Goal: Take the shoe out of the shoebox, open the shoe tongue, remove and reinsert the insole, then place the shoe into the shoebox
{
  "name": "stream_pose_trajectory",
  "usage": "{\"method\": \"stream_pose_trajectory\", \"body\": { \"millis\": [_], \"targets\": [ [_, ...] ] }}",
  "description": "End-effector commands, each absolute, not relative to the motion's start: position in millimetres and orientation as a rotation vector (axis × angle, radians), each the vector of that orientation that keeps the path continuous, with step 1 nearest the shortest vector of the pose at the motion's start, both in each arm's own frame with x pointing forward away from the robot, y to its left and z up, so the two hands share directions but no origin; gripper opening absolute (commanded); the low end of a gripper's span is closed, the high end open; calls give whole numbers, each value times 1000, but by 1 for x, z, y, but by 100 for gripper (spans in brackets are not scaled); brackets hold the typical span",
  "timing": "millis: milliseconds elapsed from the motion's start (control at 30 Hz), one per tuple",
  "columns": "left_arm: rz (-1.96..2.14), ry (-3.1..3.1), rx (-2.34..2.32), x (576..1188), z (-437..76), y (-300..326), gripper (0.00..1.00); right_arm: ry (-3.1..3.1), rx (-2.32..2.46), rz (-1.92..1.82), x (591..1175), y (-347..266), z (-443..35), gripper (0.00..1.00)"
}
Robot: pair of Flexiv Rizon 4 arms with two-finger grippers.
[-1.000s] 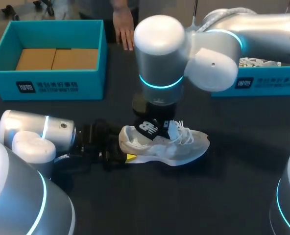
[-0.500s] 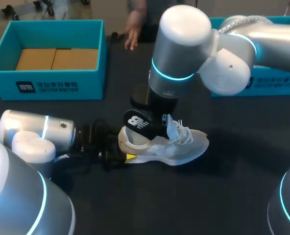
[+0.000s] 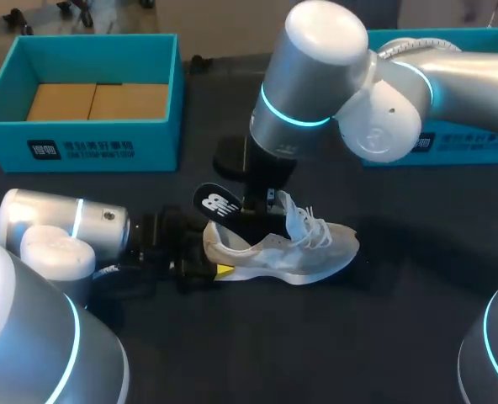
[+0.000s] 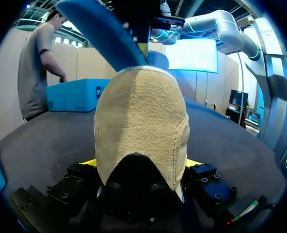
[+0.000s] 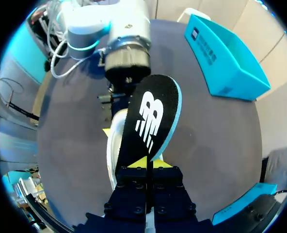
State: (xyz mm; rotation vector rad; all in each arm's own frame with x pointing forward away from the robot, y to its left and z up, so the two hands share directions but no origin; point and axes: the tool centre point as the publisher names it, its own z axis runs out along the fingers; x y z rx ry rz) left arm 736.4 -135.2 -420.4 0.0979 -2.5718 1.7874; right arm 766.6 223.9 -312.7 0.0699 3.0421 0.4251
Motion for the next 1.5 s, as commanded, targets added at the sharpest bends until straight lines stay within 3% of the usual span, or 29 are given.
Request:
{"method": "stream_pose_trajectory", "body": {
  "millis": [33, 133, 167, 200, 367, 1067, 1500],
  "targets": [
    [1785, -2573, 98, 736, -420, -135, 0, 3060, 33, 452, 773, 230, -312, 0],
    [1785, -2573, 98, 736, -420, -135, 0, 3080, 50, 479, 772, 230, -312, 0],
    [1785, -2573, 98, 736, -420, -135, 0, 3087, 67, 496, 771, 229, -311, 38],
    [1785, -2573, 98, 736, -420, -135, 0, 3095, 86, 498, 770, 229, -310, 100],
    [1785, -2573, 98, 736, -420, -135, 0, 3092, 301, 634, 766, 224, -298, 100],
    [1785, -2573, 98, 736, -420, -135, 0, 3172, 407, 659, 766, 228, -292, 100],
    [1785, -2573, 98, 736, -420, -135, 0, 3288, 683, 1088, 763, 237, -287, 100]
  ]
}}
